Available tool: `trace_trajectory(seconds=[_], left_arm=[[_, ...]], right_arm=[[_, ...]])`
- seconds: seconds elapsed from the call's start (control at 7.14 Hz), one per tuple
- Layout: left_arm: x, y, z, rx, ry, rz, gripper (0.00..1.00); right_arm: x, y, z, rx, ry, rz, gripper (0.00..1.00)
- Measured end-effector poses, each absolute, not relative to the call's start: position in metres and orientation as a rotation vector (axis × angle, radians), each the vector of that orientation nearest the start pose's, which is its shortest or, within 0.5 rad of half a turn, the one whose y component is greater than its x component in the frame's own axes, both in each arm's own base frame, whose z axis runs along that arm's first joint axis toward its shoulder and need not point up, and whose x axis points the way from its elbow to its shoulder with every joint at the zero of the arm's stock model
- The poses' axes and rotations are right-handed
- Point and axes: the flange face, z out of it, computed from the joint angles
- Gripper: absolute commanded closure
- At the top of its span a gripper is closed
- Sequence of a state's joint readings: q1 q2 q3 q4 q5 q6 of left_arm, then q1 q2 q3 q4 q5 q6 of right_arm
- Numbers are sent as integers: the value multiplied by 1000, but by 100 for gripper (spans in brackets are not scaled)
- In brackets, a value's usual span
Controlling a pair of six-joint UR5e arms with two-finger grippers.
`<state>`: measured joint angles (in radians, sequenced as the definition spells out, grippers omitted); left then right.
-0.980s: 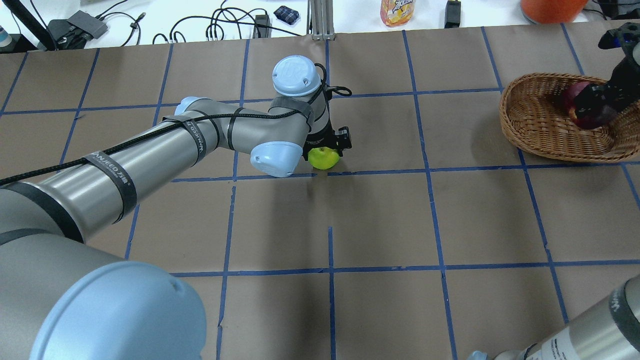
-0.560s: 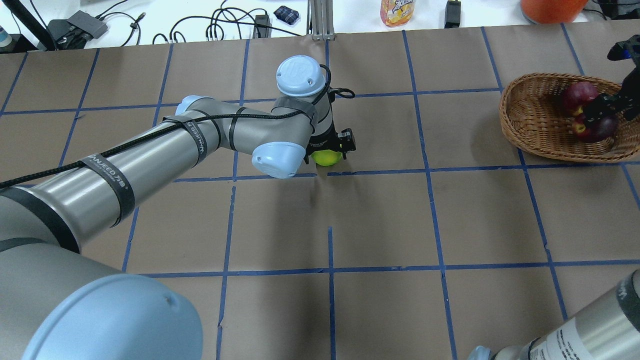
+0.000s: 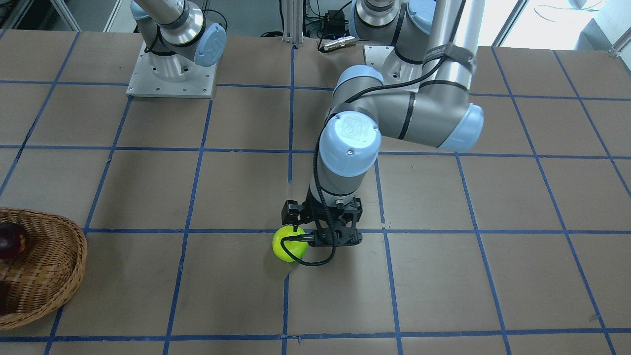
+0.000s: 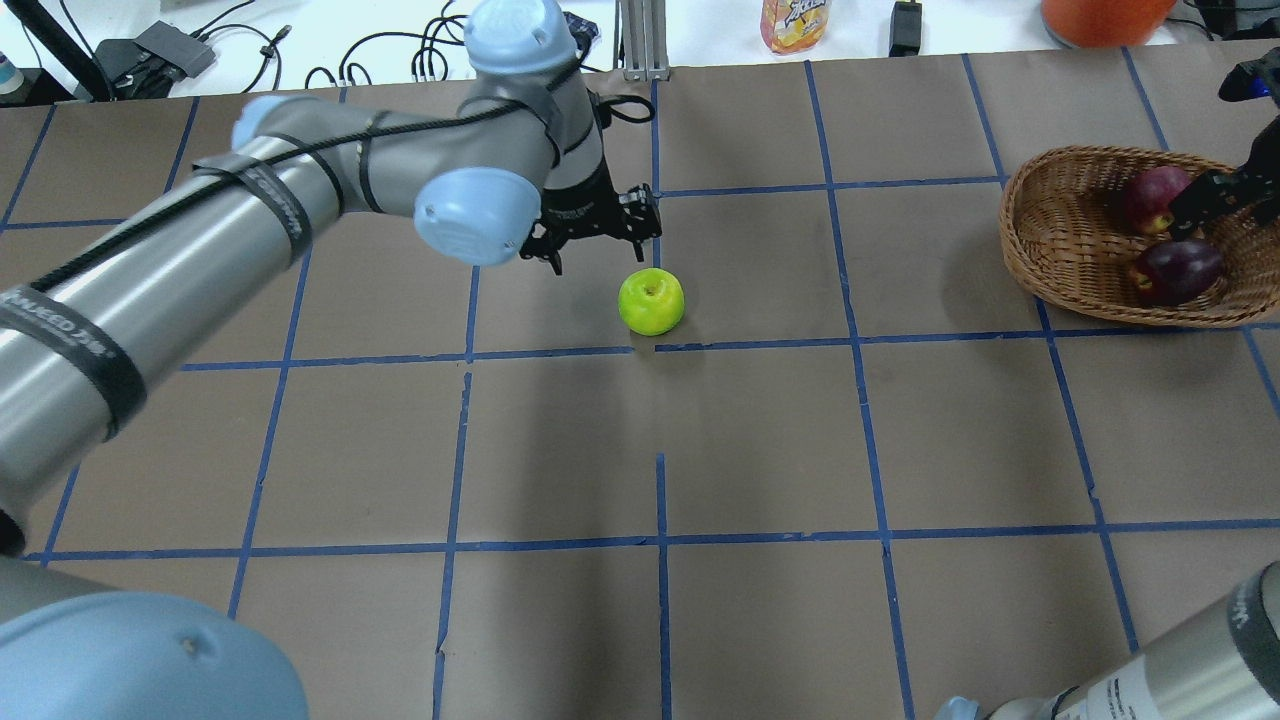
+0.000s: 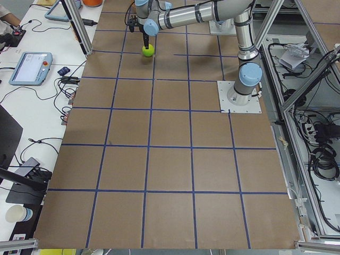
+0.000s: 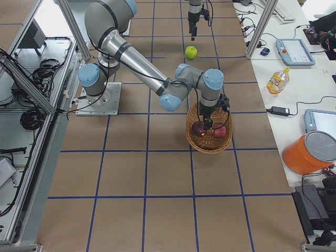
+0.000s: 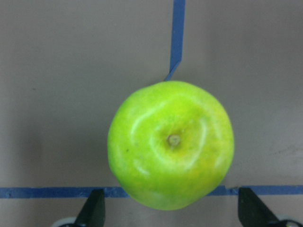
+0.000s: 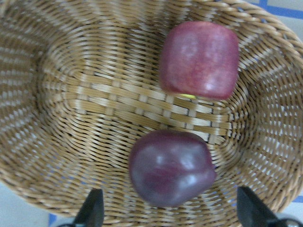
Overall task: Put all apples into basket
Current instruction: 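Raise the left gripper away while the right gripper moves to the green apple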
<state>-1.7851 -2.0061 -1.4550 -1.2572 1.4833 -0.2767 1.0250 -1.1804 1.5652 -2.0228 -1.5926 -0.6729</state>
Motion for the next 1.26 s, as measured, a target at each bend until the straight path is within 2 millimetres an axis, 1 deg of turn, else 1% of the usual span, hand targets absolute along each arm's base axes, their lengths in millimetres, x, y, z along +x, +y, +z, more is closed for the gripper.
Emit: trace_trajectory(seconds=[0.14,0.28,0.42,0.56,0.7,0.84,0.98,1.12,1.26], left_arm=[[-231,-611,375,-56,3208,113,0],[-190,-604,420,-22,3183,161,0],[-164,-589,463,16,3153,139,0],[-152,-568,504,41,3126,60,0],[-150,-550,529,48,3114,-6,0],[-146,-540,538,39,3110,-38,0],[-136,-537,540,7,3112,-59,0],[-127,-529,536,-25,3113,-52,0],[-123,-515,528,-37,3113,-41,0]], right_arm=[[-167,-610,340,-138,3179,-72,0],[-107,-613,358,-35,3166,-78,0],[-40,-617,367,84,3136,-90,0],[32,-617,369,228,3087,-96,0],[92,-616,363,345,3042,-95,0],[143,-616,349,417,3014,-93,0],[194,-611,333,470,2995,-85,0],[248,-605,310,508,2980,-80,0],[290,-600,283,525,2966,-90,0]])
